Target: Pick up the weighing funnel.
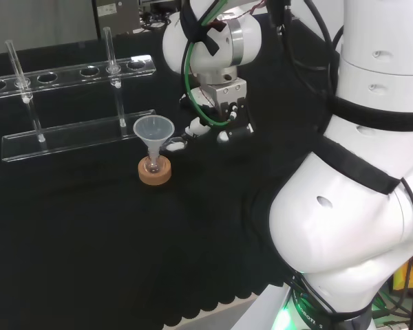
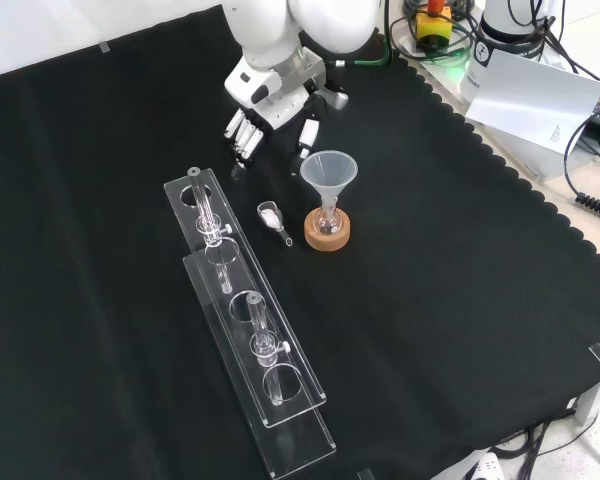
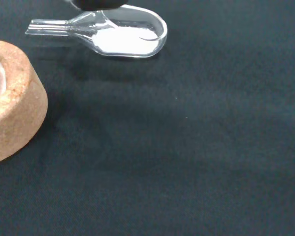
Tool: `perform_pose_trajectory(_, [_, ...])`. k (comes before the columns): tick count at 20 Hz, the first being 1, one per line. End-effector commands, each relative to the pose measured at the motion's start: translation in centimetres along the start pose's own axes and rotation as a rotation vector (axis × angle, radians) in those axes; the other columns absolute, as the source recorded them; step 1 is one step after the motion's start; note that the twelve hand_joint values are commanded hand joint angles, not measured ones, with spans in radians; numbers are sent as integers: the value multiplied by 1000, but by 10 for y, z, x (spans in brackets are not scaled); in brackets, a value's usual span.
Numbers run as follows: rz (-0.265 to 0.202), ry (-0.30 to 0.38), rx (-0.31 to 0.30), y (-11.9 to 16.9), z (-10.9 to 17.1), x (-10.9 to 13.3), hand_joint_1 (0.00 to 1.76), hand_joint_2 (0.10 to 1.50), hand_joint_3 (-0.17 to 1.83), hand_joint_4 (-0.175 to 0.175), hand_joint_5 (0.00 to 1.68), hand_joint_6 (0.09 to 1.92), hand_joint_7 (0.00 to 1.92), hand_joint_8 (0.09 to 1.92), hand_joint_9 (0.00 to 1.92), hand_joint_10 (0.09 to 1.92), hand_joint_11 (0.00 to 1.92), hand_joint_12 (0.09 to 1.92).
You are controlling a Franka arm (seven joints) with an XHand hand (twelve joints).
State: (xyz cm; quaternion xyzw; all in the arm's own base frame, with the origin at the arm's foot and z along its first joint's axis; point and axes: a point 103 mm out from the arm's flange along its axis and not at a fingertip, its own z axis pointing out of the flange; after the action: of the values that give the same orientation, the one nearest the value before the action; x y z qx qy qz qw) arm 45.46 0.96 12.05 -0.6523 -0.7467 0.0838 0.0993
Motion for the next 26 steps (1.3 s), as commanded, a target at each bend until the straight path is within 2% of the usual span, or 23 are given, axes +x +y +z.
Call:
perform_pose_trajectory(1, [-19, 3, 22, 10, 13, 12, 863, 1008, -175, -68, 497, 87, 478, 724, 661, 569, 396, 1297])
perform_pose_trajectory(19, [-35, 22, 42, 15, 36, 24, 883, 1010, -175, -68, 504, 87, 476, 715, 643, 553, 393, 1291])
perform_pose_trajectory(26, [-39, 0, 53, 23, 43, 23, 896, 1007, -175, -69, 511, 87, 508, 726, 669, 560, 398, 1292])
